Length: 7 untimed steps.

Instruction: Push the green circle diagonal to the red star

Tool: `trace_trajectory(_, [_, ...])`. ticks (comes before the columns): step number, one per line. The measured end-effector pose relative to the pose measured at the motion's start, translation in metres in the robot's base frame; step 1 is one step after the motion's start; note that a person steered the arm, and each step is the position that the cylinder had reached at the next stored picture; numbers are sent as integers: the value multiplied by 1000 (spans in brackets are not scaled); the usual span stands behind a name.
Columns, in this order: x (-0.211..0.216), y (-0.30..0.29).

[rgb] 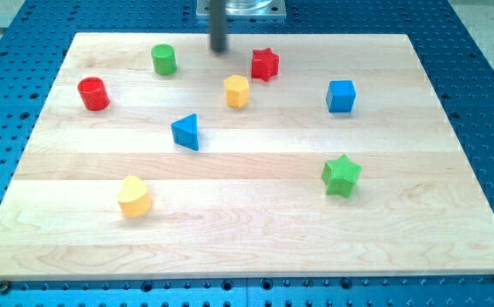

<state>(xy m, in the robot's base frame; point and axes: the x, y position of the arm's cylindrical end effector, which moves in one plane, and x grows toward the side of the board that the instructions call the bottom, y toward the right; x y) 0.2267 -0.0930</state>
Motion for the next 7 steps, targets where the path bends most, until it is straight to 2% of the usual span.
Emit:
trace_trajectory(1, [10,-52])
trace_trajectory(2, [40,-51])
trace_trajectory(3, [103,-24])
trace_trajectory(4, [69,11])
trace_trajectory(5, [-5,34])
trace_trajectory(6, [-6,118])
trace_trajectory(7, [16,184])
